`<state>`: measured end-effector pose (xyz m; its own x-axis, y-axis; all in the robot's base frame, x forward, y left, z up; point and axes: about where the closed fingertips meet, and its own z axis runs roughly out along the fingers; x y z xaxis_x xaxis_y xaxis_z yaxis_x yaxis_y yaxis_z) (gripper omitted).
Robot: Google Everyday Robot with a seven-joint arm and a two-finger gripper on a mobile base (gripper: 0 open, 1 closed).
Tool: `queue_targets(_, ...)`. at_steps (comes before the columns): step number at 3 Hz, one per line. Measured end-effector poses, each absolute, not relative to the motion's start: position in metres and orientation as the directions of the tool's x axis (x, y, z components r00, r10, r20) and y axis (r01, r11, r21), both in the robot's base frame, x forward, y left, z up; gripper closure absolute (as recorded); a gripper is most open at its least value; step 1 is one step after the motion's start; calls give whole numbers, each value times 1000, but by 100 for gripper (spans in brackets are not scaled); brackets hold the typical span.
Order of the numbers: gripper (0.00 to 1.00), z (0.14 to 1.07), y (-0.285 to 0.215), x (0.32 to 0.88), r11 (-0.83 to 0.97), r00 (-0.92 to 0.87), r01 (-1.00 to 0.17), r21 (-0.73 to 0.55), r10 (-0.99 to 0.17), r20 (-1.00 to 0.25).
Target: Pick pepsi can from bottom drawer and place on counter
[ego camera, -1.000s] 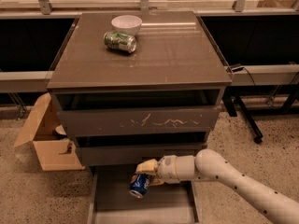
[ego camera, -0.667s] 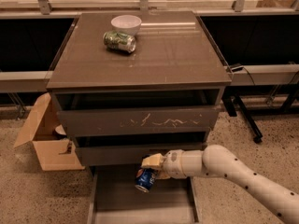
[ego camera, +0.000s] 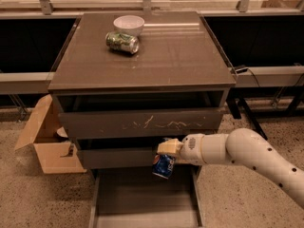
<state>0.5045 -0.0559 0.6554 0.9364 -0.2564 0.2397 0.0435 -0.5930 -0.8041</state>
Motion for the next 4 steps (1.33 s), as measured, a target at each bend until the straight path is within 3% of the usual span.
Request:
queue_targets(2,100,673,-63,518,-594,918,53,-803,-288,273)
queue_targets(4,100,769,-107,542,-654,838,112,-748,-342,426)
